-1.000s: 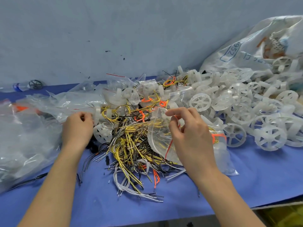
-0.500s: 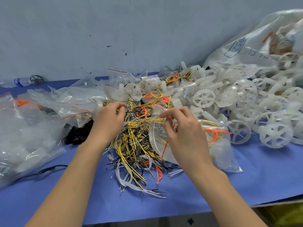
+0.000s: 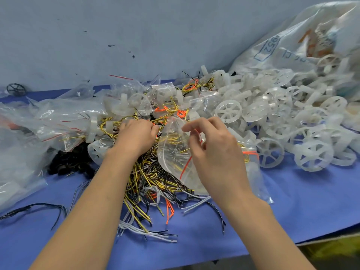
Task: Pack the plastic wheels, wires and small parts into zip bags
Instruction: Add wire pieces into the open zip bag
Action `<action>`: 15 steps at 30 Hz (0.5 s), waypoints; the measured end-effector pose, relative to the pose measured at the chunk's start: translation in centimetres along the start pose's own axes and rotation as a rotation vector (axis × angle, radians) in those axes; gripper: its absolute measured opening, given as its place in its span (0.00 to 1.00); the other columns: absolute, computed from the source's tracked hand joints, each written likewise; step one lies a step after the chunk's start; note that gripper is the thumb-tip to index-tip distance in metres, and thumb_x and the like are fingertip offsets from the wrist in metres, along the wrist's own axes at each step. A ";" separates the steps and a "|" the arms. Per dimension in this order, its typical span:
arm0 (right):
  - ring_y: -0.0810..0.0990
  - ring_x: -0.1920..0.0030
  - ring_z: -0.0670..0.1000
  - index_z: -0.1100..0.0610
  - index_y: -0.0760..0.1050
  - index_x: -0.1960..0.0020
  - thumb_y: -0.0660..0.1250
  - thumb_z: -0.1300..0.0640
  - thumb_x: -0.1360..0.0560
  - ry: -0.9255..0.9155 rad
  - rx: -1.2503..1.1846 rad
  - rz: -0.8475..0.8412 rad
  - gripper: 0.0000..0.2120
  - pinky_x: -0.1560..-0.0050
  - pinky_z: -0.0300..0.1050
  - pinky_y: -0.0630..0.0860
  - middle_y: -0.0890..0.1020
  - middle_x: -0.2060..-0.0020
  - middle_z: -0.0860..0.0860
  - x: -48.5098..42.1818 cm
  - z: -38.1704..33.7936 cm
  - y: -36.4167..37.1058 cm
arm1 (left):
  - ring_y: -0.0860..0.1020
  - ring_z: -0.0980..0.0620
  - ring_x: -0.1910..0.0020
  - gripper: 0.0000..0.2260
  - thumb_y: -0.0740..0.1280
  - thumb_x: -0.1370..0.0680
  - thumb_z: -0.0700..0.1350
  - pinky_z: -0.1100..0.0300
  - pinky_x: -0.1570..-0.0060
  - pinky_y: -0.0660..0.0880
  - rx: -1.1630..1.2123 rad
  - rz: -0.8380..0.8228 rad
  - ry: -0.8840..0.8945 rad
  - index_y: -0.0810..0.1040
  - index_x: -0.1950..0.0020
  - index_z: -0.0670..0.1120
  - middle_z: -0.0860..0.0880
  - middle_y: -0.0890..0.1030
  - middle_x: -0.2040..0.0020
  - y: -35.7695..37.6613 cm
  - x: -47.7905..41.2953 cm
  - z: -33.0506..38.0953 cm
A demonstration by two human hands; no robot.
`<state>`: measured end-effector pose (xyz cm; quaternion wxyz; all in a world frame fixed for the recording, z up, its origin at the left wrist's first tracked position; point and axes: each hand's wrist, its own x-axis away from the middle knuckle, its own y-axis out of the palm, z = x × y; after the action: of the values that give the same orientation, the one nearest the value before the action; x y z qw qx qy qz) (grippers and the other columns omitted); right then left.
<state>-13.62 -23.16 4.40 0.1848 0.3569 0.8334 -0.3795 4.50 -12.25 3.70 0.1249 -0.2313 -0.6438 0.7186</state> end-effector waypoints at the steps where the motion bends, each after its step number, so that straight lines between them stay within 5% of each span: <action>1: 0.76 0.64 0.48 0.44 0.78 0.49 0.63 0.54 0.21 0.004 -0.003 0.005 0.07 0.62 0.49 0.72 0.75 0.53 0.43 -0.1 0.1 -0.1 | 0.74 0.40 0.45 0.19 0.52 0.17 0.54 0.44 0.41 0.68 -0.008 -0.020 0.001 0.74 0.61 0.49 0.45 0.78 0.56 0.2 -0.1 0.2; 6: 0.77 0.63 0.48 0.45 0.78 0.49 0.63 0.55 0.21 0.024 -0.010 0.018 0.07 0.60 0.49 0.72 0.76 0.52 0.43 -0.5 0.4 -0.2 | 0.73 0.38 0.42 0.15 0.53 0.17 0.51 0.43 0.38 0.68 0.010 -0.073 -0.034 0.78 0.46 0.48 0.42 0.81 0.48 1.0 -0.4 0.8; 12: 0.75 0.64 0.46 0.44 0.78 0.49 0.63 0.54 0.21 0.022 0.009 0.015 0.07 0.62 0.48 0.70 0.75 0.53 0.43 -0.3 0.4 -0.4 | 0.73 0.40 0.40 0.12 0.59 0.20 0.46 0.44 0.42 0.72 0.226 0.076 -0.055 0.79 0.41 0.46 0.43 0.81 0.44 0.5 -0.4 0.5; 15: 0.74 0.65 0.46 0.44 0.78 0.49 0.63 0.54 0.21 0.029 -0.011 0.022 0.07 0.62 0.48 0.70 0.75 0.54 0.43 -0.3 0.4 -0.5 | 0.78 0.46 0.48 0.11 0.60 0.19 0.44 0.51 0.50 0.75 0.453 0.168 -0.084 0.79 0.43 0.46 0.46 0.81 0.46 -0.4 -0.4 0.3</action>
<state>-13.81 -23.85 4.56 0.1791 0.3705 0.8339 -0.3677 4.66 -12.68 4.20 0.0862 -0.2200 -0.4495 0.8615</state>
